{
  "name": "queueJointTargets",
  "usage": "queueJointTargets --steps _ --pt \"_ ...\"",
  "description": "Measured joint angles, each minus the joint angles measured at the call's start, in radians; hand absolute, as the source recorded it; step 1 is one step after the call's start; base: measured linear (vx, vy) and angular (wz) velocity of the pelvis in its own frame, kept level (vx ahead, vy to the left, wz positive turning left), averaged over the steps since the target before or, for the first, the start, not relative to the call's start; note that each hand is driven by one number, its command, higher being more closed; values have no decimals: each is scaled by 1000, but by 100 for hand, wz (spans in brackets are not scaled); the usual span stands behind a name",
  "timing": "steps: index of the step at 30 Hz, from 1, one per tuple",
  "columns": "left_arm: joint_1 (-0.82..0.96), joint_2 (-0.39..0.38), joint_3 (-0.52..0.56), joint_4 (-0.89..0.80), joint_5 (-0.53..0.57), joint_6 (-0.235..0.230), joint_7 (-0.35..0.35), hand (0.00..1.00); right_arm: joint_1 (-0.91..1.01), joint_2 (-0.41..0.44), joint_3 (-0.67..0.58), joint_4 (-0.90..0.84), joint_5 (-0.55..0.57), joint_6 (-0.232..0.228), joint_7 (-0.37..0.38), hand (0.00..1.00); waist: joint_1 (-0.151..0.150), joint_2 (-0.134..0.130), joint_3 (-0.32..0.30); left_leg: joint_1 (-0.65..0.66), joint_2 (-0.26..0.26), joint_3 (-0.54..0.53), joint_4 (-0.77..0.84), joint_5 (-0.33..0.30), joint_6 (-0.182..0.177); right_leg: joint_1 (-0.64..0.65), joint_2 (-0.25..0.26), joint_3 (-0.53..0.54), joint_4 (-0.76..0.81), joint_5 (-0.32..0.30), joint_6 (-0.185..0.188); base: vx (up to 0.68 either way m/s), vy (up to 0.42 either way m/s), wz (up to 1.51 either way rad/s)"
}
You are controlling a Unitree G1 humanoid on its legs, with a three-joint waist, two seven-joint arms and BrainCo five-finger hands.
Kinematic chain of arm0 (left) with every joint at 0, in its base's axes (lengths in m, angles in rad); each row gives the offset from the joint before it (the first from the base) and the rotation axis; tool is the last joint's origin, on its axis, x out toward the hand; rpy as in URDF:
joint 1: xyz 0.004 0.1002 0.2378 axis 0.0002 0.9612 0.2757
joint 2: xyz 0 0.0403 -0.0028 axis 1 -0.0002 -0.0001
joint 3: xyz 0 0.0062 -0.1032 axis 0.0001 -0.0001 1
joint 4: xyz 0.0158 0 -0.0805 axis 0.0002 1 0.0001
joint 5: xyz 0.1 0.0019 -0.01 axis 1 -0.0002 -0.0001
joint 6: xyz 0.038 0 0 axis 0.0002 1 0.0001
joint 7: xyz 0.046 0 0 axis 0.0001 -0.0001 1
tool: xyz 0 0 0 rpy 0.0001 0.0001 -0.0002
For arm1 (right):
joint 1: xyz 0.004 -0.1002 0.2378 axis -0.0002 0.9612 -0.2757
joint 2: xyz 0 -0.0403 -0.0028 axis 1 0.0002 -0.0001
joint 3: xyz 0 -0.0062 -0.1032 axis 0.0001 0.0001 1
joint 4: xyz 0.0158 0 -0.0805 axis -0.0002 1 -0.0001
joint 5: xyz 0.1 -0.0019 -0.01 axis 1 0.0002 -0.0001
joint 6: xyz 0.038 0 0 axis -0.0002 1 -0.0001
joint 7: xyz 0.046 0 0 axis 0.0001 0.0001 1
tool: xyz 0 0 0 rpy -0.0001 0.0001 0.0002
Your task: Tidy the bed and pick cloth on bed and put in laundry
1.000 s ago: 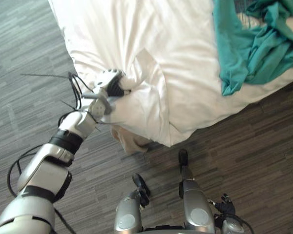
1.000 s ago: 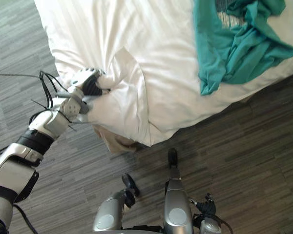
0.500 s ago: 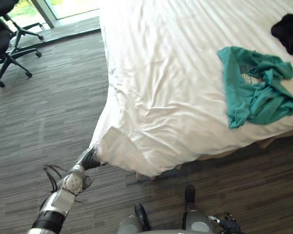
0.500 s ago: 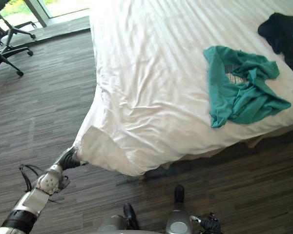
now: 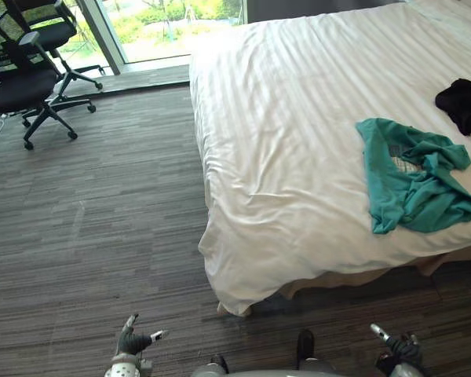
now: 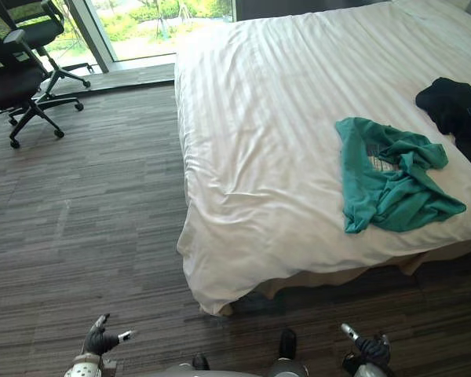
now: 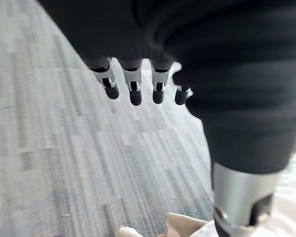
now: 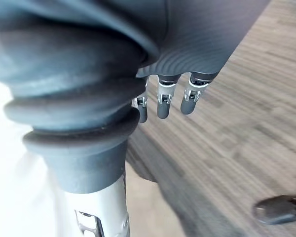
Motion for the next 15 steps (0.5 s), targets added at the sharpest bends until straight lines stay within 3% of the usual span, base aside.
queueJointTargets --steps 3,10,15 --pt "6 -14 0 3 -20 0 22 0 -58 -53 24 -101 -17 -6 -11 100 3 -3 0 11 -2 -7 -8 0 0 11 -2 -10 0 0 0 1 -11 6" --pt "2 -72 -12 -15 -88 -6 43 0 -207 -154 236 -212 -62 -36 -9 100 30 -42 -5 -2 -6 -77 -31 26 3 29 -3 -83 0 -7 10 -27 -25 26" --pt "15 -141 -34 -160 -176 -16 68 0 -397 -173 423 -273 -96 -57 2 100 93 -84 19 -68 -1 -166 -32 57 5 24 -4 -152 0 -8 10 -49 -30 52"
